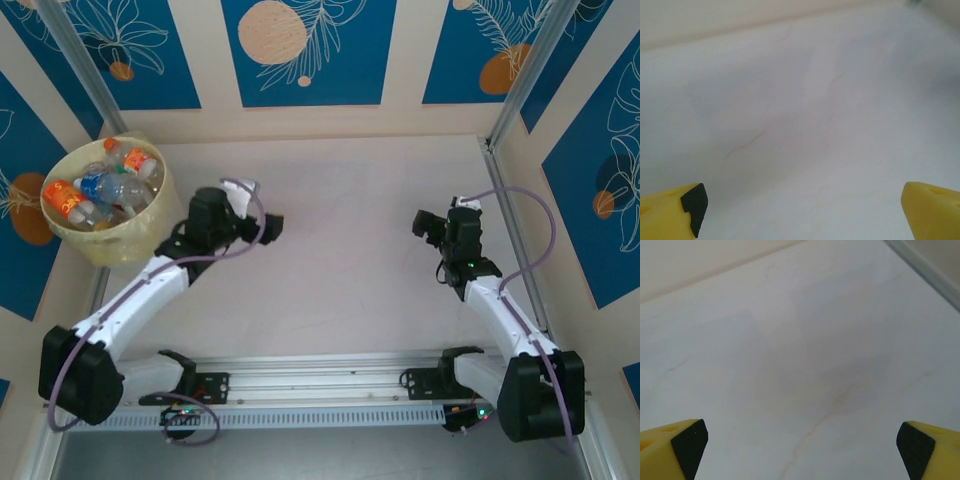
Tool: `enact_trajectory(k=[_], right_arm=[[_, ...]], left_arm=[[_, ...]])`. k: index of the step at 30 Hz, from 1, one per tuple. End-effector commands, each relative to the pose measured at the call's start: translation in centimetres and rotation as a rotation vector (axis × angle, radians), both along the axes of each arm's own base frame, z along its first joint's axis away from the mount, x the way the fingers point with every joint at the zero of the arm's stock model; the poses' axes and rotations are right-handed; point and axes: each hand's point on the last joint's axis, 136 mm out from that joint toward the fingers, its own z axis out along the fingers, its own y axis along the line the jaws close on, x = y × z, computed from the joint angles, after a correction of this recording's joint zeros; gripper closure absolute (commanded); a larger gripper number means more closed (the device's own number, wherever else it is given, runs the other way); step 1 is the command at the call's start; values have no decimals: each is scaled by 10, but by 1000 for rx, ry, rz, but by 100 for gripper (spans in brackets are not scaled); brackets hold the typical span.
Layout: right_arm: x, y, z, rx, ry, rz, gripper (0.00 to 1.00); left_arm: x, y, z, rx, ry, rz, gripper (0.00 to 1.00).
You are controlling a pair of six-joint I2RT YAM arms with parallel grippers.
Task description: Put the plastic bottles in the bin
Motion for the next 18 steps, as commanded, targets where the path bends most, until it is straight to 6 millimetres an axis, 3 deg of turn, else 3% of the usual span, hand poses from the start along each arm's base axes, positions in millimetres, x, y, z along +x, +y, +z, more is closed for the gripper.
enact_trajectory(k=[1,3,6,12,18], right_arm=[[9,-20,-4,-41,-37,21,1],[13,-26,-21,18,4,42,1],[22,-23,-39,50,-2,110,1],[46,6,-48,28,-54,293,1],[56,40,-45,-2,-77,431,1]], left_arm=[[26,52,13,207,-272,188,0],[27,94,-12,204,-211,309,0],[24,127,-45,133,-135,365,0],[30,128,-97,165,-95,301,0],[52,117,-99,127,-125,236,0]])
